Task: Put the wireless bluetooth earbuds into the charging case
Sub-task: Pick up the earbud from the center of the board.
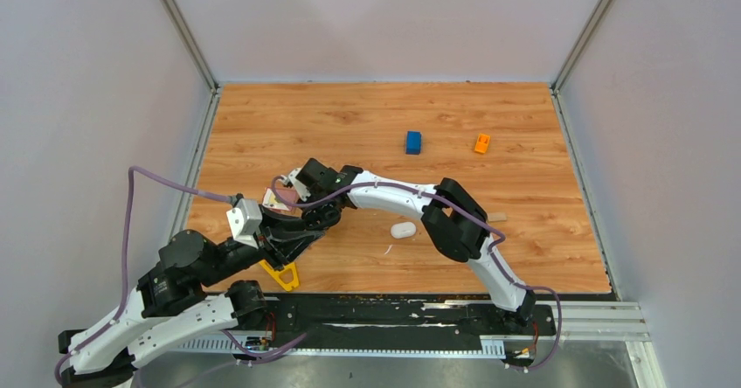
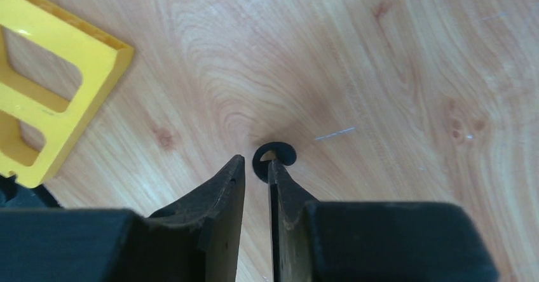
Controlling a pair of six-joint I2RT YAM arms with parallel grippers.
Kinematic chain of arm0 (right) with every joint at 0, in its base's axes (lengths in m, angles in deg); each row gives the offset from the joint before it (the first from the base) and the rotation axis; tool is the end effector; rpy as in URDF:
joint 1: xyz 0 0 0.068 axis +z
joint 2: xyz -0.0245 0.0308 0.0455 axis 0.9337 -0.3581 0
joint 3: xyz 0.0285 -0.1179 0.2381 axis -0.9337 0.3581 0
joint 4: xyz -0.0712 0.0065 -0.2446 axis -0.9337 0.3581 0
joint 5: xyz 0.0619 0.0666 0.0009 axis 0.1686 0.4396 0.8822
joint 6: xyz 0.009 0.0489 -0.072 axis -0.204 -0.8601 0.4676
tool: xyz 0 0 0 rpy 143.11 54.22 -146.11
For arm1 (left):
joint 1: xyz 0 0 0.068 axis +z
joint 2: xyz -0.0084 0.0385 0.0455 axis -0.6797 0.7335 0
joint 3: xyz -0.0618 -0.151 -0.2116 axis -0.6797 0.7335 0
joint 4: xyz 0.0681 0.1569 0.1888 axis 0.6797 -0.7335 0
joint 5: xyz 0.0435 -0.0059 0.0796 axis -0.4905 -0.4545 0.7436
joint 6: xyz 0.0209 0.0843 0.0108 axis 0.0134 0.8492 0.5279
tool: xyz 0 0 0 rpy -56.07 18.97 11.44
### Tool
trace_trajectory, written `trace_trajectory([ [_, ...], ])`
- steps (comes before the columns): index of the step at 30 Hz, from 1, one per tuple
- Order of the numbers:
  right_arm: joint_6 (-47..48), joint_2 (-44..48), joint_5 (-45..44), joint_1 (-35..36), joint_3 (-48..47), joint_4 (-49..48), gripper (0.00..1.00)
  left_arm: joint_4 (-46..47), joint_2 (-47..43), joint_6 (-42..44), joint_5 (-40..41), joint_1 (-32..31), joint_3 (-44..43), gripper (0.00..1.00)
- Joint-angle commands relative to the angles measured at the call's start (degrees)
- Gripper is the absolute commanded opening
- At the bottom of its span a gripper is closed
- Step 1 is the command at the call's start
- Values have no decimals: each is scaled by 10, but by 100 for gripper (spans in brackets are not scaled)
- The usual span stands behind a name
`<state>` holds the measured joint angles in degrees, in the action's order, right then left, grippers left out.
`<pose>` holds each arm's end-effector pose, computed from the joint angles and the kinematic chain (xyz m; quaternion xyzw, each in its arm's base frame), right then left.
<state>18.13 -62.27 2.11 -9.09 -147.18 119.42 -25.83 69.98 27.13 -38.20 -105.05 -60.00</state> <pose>0.2380 0.4347 0.1379 -0.4875 0.8372 0.1854 0.1644 0.0501 -0.0958 0.3551 0.2883 0.6027 -0.4478 0.5943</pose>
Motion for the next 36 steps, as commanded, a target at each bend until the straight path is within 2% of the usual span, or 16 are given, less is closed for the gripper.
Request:
trace_trajectory([
  [1,14,6,-68,-6,0,1,21,17,2,-7,2,-2,-8,0],
  [12,34,10,-88,-7,2,-2,17,17,3,-8,0,-2,-6,0],
  [17,42,12,-130,-8,1,-2,14,16,3,-8,-1,-2,-5,0],
  [24,54,30,-138,-15,15,-9,1,22,3,-8,-2,-2,-1,0],
  [27,66,39,-135,-20,22,-10,0,25,4,-8,-3,-2,0,0],
  [30,81,68,-102,-35,40,-15,0,22,3,-8,-4,-2,-2,0],
  [32,88,98,-31,-58,62,-22,0,20,1,-5,-6,-2,-1,0],
  [36,112,191,47,-95,131,-42,0,19,-2,6,-18,-2,4,0],
])
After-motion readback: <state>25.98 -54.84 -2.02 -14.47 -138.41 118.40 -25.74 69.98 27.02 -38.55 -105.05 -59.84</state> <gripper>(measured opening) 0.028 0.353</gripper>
